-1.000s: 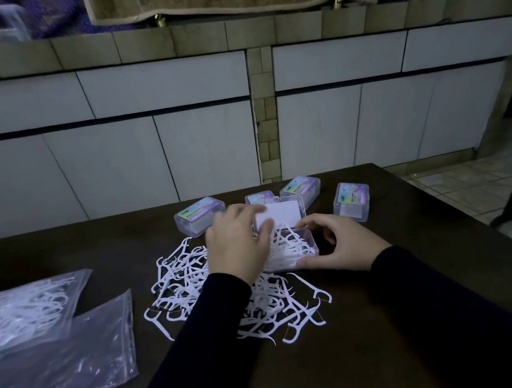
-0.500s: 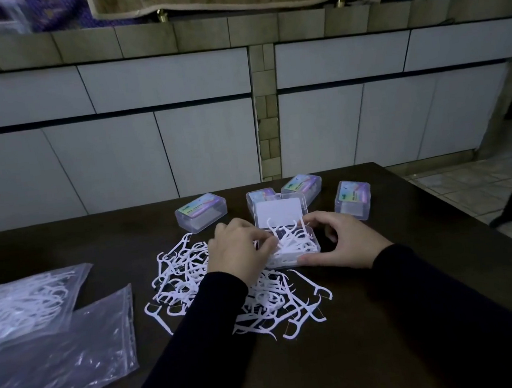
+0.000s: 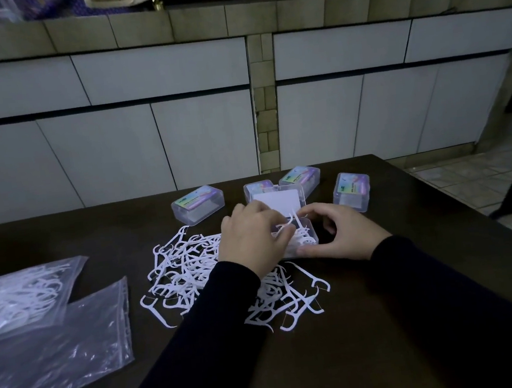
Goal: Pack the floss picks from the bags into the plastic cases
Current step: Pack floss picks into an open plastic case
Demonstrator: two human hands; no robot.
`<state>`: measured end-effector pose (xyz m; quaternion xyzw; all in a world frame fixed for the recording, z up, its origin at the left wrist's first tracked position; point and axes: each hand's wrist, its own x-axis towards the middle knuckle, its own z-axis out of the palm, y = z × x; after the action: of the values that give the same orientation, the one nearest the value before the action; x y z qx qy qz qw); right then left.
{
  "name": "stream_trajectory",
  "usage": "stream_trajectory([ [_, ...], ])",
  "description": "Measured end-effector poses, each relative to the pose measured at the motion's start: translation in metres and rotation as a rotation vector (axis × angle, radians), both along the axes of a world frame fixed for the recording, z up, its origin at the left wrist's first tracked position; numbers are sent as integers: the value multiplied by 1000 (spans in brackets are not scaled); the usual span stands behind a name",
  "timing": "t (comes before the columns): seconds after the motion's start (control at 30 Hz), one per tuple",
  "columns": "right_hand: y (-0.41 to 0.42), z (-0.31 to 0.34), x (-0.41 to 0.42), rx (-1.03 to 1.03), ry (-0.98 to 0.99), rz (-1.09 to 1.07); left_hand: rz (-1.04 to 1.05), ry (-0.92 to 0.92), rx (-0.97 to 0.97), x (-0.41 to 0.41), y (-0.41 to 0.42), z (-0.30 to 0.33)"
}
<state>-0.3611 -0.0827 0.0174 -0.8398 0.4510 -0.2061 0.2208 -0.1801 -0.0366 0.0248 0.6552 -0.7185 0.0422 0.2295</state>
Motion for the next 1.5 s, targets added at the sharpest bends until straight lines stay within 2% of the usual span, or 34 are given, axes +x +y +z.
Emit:
stream_trajectory([
  [0.1, -1, -1, 0, 5, -5, 10, -46, 18, -46, -5, -3, -2],
  [0.23, 1, 1, 0, 25, -34, 14, -116, -44, -21, -15, -7, 0],
  [0.43, 3, 4, 0, 25, -22, 17, -65, -56, -53, -6, -7, 1],
  [0.53, 3, 3, 0, 22, -15, 7, -29, -10, -60, 3, -5, 6],
  [0.67, 2, 2, -1, 28, -17, 3, 30, 162, -119, 20, -4, 8],
  [0.73, 2, 2, -1, 22, -14, 4, 37, 227, -70, 25, -3, 5],
  [0.87, 0, 1, -1, 20, 1, -15, 54, 191, 68, 26, -2, 3],
  [1.0, -1, -1, 0, 18, 0, -14, 103, 190, 64, 25, -2, 3],
  [1.1, -3, -2, -1, 23, 4, -21, 113, 148, 117, 18, -1, 0],
  [1.3, -4, -3, -1, 26, 16, -25, 168, 45, 92, 14, 2, 5],
  [1.4, -4, -2, -1, 25, 11, -21, 136, 83, 137, 7, 2, 6],
  [1.5, -3, -2, -1, 23, 9, -25, 102, 99, 102, 3, 1, 6],
])
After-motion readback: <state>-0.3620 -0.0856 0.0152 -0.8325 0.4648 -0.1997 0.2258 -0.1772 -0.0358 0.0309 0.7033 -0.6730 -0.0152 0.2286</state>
